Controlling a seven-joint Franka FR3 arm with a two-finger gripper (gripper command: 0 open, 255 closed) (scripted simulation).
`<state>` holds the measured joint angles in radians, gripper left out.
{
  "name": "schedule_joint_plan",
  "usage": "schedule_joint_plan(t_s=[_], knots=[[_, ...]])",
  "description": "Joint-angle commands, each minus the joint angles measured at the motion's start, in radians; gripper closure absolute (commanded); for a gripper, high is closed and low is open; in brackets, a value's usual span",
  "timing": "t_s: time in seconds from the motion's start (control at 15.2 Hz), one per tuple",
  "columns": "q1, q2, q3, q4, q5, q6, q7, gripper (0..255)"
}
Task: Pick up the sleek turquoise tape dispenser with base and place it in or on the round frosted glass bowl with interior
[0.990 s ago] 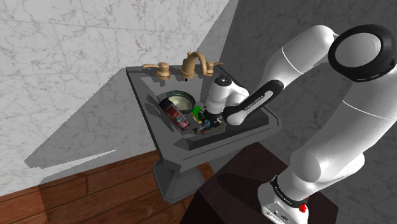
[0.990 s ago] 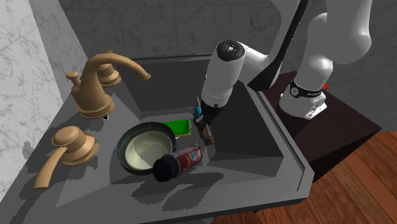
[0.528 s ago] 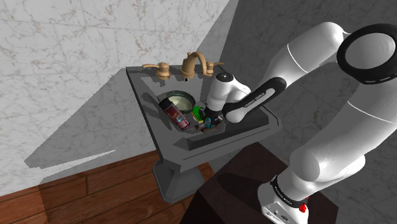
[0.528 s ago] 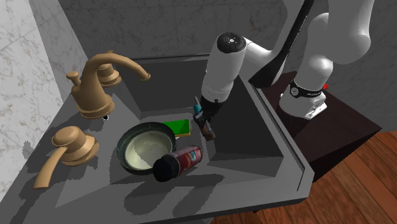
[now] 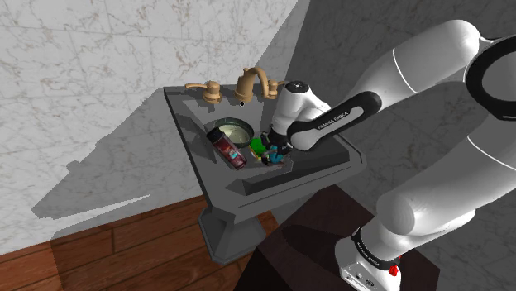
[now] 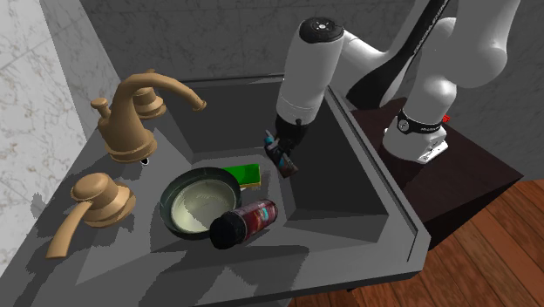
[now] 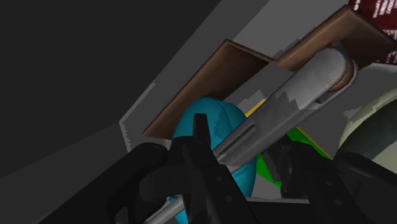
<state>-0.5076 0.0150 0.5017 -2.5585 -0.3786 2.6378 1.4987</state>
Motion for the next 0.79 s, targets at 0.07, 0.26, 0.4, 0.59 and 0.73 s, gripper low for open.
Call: schedule_joint_plan(t_s=[0.07,0.26,0.4,0.59,0.73], knots=[[0.004,-0.044,0.005,0.001,0.065,-0.033,-0.053,255],[0.012,-0.087,0.004,0.006,0.122,-0.07,-0.099,255],[0.018,-0.114,0.002,0.011,0.155,-0.097,-0.127,255],[0.028,-0.153,-0.004,0.021,0.197,-0.137,-0.162,255],[0.035,-0.177,-0.009,0.029,0.221,-0.165,-0.183,255]])
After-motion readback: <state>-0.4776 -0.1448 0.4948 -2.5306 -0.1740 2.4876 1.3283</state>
